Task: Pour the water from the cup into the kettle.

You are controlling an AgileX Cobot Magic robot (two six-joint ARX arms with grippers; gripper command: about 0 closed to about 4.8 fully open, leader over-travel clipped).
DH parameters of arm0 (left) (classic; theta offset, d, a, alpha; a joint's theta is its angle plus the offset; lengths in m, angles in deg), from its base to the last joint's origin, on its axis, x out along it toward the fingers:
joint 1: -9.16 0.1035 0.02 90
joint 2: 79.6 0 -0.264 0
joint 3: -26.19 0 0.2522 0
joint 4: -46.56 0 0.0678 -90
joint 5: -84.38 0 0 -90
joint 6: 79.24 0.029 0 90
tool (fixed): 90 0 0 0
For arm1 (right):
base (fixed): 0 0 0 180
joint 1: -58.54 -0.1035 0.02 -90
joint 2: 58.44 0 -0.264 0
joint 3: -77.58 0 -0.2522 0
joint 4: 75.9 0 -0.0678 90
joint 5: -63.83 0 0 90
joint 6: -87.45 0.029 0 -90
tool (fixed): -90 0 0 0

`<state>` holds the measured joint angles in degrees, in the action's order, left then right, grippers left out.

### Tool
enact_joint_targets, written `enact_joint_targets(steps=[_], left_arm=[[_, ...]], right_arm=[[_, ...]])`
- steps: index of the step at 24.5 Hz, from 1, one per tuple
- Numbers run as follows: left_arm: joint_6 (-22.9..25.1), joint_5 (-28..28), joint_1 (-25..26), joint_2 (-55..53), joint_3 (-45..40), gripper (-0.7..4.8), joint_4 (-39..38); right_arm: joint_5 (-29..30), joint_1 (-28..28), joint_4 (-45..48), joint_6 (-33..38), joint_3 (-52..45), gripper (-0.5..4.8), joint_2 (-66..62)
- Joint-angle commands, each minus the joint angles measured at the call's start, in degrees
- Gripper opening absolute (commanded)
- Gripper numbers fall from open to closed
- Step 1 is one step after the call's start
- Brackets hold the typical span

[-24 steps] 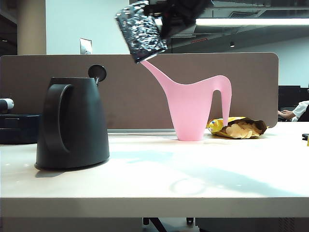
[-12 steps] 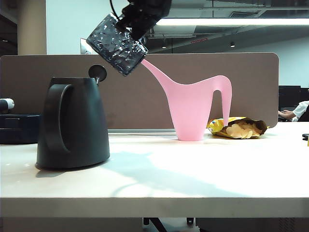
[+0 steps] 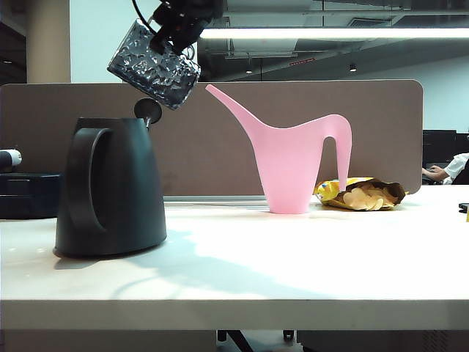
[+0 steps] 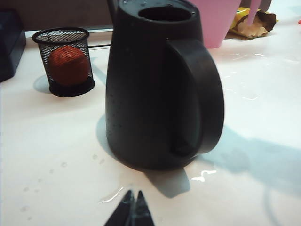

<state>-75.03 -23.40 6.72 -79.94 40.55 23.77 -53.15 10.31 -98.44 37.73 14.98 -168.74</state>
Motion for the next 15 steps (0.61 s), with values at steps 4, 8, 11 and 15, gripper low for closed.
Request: enact_joint_targets(steps=[4,8,11,15], left_arm=[[-0.2,-0.04,-0.02,-0.02,0.15,-0.05,0.07],[-0.17,-0.02,0.0,-0.04,0.15,-0.05,0.07],[-0.17,-0.02,0.0,-0.02,0.15,-0.05,0.07],[-0.2,-0.04,0.0,-0.02,0.15,-0.05,0.07]], right_arm=[[0.04,-0.26,0.46,-7.89,1.09,-0.09,-1.31],[-0.07,-0.85,0.48,-11.08,1.11,-0.09,-1.55],[-0.07,-1.25,0.48,-11.98,1.11,-0.09,-1.57],[-0.68,-1.64,0.46,-13.55,1.18,-0.09,-1.92]])
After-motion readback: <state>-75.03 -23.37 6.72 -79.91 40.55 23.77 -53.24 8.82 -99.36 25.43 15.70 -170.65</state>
